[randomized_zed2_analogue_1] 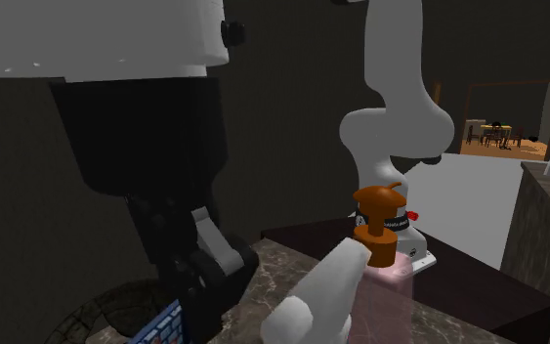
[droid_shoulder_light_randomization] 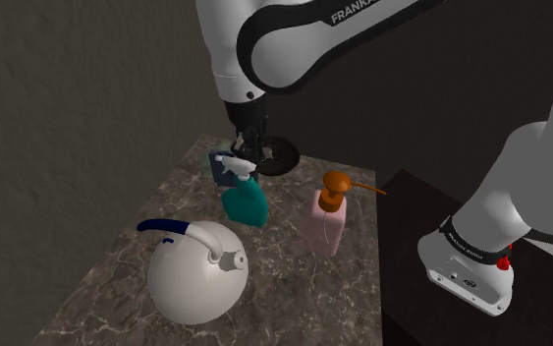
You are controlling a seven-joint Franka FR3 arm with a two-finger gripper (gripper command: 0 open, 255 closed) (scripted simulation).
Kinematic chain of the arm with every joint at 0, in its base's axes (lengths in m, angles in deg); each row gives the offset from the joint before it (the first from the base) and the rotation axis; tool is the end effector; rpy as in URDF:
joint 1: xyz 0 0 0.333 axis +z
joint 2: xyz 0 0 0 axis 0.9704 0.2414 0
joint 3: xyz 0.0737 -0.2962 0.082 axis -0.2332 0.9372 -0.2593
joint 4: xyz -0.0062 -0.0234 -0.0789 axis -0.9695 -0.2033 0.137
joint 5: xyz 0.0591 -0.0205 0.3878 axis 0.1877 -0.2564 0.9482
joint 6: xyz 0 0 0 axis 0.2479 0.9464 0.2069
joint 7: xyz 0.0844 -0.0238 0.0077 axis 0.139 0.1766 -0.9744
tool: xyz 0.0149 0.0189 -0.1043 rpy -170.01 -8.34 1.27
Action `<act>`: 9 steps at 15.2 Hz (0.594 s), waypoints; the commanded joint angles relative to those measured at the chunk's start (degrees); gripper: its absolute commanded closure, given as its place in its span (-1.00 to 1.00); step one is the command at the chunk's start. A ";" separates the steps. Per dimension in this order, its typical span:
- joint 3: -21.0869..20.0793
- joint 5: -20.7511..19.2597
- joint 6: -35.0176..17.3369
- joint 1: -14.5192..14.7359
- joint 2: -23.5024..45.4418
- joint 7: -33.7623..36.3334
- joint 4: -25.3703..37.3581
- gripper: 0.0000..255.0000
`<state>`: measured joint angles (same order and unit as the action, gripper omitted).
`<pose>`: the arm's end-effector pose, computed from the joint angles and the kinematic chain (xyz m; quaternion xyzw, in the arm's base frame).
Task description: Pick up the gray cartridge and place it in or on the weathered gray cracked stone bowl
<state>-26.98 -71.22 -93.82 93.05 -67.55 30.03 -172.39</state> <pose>0.4621 0.3223 0.3882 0.9729 0.2191 -0.0569 0.0460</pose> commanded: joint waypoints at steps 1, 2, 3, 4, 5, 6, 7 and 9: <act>-0.03 0.23 1.50 -0.03 -0.50 -0.22 1.02 1.00; -0.04 0.35 2.21 -0.05 -0.80 -0.33 1.46 1.00; -0.05 0.47 2.92 -0.07 -1.08 -0.43 1.92 1.00; -0.07 0.58 3.64 -0.08 -1.35 -0.53 2.38 1.00; -0.07 0.69 4.36 -0.09 -1.61 -0.62 2.86 1.00; -0.08 0.79 5.08 -0.11 -1.86 -0.72 3.35 1.00; -0.09 0.88 5.80 -0.12 -2.09 -0.80 3.85 1.00; -0.10 1.06 7.25 -0.14 -2.52 -0.97 4.90 1.00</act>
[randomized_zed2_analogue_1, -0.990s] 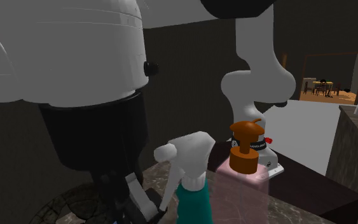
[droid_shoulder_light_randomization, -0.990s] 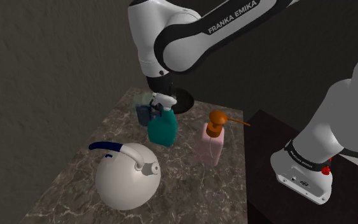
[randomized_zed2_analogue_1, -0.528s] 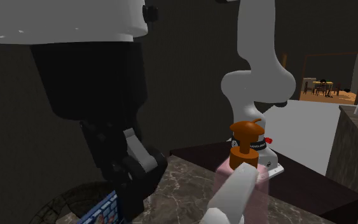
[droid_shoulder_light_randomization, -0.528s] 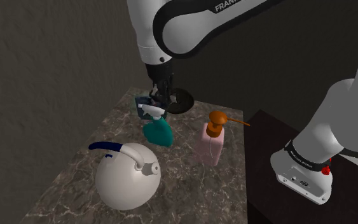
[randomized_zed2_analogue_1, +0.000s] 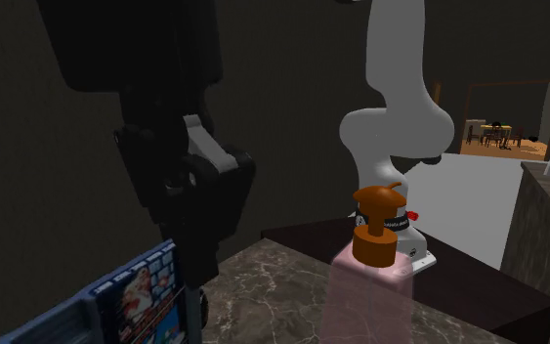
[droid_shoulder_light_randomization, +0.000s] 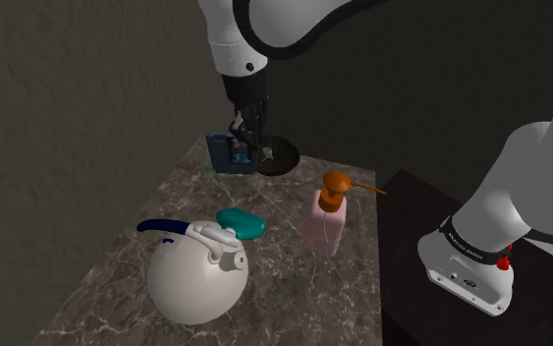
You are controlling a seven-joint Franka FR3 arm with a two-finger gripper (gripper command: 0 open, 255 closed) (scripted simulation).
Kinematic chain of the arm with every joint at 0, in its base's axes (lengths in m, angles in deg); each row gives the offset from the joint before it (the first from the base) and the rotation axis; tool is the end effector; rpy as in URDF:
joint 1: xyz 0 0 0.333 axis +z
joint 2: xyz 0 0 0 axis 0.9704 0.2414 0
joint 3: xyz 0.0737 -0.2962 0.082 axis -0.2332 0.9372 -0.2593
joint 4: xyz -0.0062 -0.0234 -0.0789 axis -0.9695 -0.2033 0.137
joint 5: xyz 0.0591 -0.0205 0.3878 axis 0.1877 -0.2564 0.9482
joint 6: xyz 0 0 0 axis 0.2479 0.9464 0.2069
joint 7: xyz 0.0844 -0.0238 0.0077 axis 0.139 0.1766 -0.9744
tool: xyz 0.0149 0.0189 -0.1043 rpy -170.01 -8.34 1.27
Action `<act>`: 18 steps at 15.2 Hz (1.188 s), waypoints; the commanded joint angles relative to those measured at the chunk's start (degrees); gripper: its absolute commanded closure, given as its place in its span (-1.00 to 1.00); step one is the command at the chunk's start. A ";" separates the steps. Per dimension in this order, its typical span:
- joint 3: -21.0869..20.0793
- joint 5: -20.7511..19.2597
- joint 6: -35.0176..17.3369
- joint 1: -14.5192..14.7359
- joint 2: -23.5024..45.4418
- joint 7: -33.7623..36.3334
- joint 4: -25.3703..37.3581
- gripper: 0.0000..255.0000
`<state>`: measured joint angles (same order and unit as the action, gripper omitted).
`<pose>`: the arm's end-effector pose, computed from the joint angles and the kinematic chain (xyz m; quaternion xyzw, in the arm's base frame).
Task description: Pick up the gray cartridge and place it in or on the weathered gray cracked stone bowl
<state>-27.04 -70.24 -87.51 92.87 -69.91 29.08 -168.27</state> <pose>0.4628 0.3217 0.4347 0.9730 0.2190 -0.0570 0.0460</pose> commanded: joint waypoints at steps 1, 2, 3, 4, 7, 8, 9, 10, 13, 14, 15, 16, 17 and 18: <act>-0.05 0.17 1.68 0.03 -0.37 -0.10 1.32 1.00; -0.05 0.24 2.41 0.02 -0.56 -0.17 1.88 1.00; -0.05 0.30 2.94 0.01 -0.69 -0.23 2.29 1.00; 0.53 0.45 3.12 -0.73 -1.62 -1.62 1.66 1.00; 2.42 0.72 3.77 -2.85 -4.10 -5.79 0.17 1.00; 3.07 0.74 4.02 -3.55 -4.81 -7.17 -0.19 1.00; 3.74 0.74 4.28 -4.22 -5.46 -8.54 -0.49 1.00; 4.41 0.70 4.55 -4.90 -6.06 -9.91 -0.72 1.00; 6.51 0.45 5.41 -6.86 -7.51 -13.99 -1.00 1.00; 7.23 0.33 5.71 -7.50 -7.88 -15.34 -0.97 1.00; 7.94 0.18 6.02 -8.14 -8.18 -16.68 -0.87 1.00; 8.66 0.02 6.34 -8.78 -8.43 -18.02 -0.70 1.00; 9.02 -0.07 6.50 -9.11 -8.54 -18.70 -0.59 1.00; 9.02 -0.09 5.75 -9.11 -8.45 -18.64 -1.26 1.00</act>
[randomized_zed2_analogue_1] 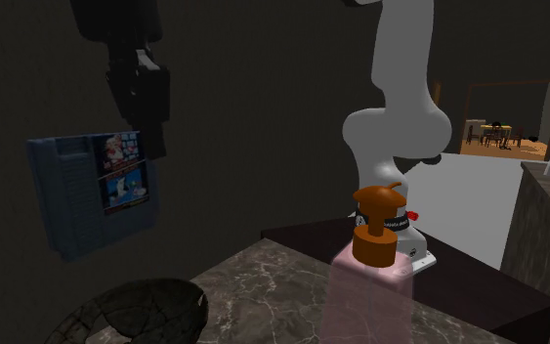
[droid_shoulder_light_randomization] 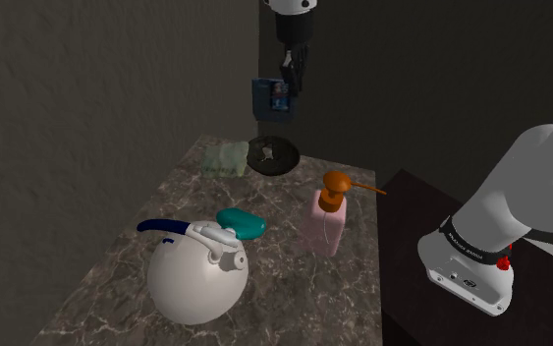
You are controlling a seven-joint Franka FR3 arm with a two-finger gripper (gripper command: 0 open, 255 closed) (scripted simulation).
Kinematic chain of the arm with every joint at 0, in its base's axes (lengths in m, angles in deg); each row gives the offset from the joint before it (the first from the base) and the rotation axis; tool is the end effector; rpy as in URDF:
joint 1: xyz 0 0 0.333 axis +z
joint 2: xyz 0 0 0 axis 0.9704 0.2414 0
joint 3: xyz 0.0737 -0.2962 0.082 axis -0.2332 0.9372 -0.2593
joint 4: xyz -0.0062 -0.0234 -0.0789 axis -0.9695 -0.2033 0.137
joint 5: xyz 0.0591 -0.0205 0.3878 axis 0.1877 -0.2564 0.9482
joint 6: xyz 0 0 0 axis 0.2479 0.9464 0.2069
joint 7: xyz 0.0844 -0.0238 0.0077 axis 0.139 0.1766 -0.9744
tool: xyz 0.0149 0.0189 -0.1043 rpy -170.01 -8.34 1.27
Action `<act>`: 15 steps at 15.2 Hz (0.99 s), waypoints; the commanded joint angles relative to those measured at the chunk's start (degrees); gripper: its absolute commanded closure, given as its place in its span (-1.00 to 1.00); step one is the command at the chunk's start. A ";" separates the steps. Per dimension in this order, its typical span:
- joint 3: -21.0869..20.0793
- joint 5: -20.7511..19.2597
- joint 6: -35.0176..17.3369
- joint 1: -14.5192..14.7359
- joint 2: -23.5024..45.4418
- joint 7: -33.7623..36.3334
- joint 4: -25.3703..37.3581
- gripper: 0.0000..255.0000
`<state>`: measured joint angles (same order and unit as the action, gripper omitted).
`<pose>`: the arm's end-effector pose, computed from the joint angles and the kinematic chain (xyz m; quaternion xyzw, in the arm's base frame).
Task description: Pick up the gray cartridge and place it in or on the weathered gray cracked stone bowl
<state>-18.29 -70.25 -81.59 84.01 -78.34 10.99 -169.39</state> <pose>0.5043 0.1600 0.4958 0.9731 0.2185 -0.0572 0.0460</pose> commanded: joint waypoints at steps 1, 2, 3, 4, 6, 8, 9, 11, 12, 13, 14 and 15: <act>0.27 -0.11 -0.93 -0.24 0.08 -0.49 -0.80 1.00; 0.26 -0.14 -1.68 -0.24 0.20 -0.42 -1.44 1.00; 0.26 -0.18 -2.44 -0.24 0.33 -0.35 -2.07 1.00; 0.26 -0.22 -3.18 -0.24 0.49 -0.27 -2.67 1.00; 0.25 -0.30 -4.68 -0.24 0.81 -0.12 -3.85 1.00; 0.24 -0.40 -6.18 -0.24 1.18 0.04 -4.99 1.00; 0.24 -0.46 -6.92 -0.24 1.38 0.12 -5.54 1.00; 0.23 -0.57 -8.42 -0.23 1.83 0.30 -6.60 1.00; 0.22 -0.64 -9.16 -0.23 2.06 0.39 -7.12 1.00; 0.22 -0.71 -9.90 -0.23 2.32 0.48 -7.62 1.00; 0.22 -0.78 -10.64 -0.23 2.58 0.57 -8.10 1.00; 0.22 -0.86 -11.39 -0.23 2.85 0.67 -8.58 1.00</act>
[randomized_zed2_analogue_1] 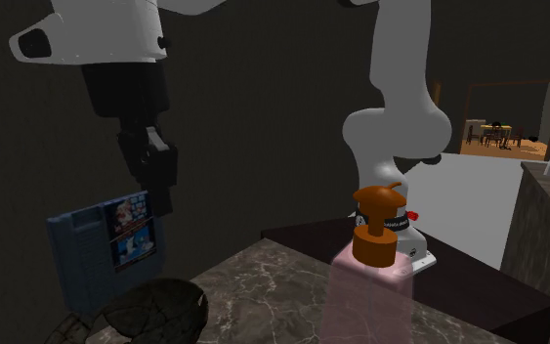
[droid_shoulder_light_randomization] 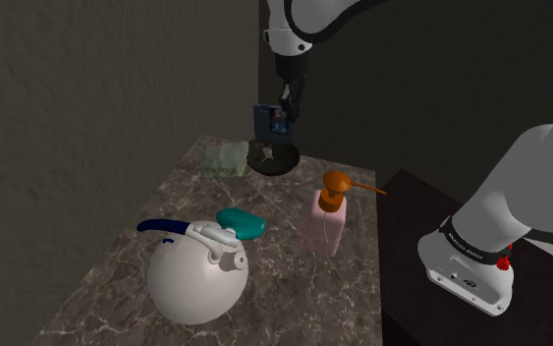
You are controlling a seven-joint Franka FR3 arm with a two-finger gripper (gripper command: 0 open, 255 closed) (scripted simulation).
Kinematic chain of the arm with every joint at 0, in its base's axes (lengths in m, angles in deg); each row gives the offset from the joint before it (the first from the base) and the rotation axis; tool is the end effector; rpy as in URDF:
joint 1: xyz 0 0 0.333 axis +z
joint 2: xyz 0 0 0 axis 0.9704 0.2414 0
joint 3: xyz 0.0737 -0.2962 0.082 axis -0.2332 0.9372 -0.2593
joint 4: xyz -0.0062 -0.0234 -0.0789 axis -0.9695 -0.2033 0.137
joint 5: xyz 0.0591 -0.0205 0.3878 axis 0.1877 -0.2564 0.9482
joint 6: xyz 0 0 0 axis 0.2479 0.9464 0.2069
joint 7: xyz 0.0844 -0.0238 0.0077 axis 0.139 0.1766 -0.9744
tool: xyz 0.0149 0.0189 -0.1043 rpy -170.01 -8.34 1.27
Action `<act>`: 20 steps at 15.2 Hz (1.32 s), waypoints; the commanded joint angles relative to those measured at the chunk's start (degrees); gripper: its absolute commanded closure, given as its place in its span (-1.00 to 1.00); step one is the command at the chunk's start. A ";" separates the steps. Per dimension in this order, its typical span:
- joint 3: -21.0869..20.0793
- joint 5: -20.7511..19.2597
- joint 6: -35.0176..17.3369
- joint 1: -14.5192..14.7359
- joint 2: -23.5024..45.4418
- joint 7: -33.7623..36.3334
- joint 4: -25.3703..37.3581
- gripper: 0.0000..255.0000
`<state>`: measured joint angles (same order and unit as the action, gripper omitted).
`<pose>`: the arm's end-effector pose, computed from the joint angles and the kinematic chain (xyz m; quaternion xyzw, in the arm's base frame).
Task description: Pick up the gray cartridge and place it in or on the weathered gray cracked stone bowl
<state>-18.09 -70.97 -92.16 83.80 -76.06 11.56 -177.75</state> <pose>0.5040 0.1553 0.4217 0.9729 0.2192 -0.0574 0.0461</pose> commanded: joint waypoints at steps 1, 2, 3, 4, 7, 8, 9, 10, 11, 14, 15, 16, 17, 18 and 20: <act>0.01 -0.22 -1.56 -0.02 0.86 0.20 -0.68 1.00; 0.01 -0.30 -2.30 -0.02 1.16 0.30 -1.13 1.00; 0.01 -0.39 -3.04 -0.01 1.47 0.41 -1.57 1.00; 0.01 -0.48 -3.78 -0.01 1.79 0.52 -1.99 1.00; 0.01 -0.65 -5.04 -0.01 2.37 0.71 -2.70 1.00; 0.01 -0.65 -5.04 -0.01 2.37 0.71 -2.70 1.00; 0.01 -0.65 -5.04 -0.01 2.37 0.71 -2.70 1.00; 0.01 -0.65 -5.04 -0.01 2.37 0.71 -2.70 1.00; 0.01 -0.65 -5.04 -0.01 2.37 0.71 -2.70 1.00; 0.01 -0.65 -5.04 -0.01 2.38 0.71 -2.70 -1.00; 0.01 -0.65 -5.05 -0.01 2.38 0.71 -2.70 -1.00; 0.01 -0.65 -5.04 -0.01 2.38 0.71 -2.70 -1.00; 0.01 -0.65 -5.05 -0.01 2.38 0.71 -2.70 -1.00; 0.01 -0.65 -5.05 -0.01 2.38 0.71 -2.70 -1.00; -0.06 -0.45 -3.14 0.05 1.82 0.58 -1.34 -1.00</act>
<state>-18.13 -71.54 -96.35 83.84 -73.81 12.26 -179.71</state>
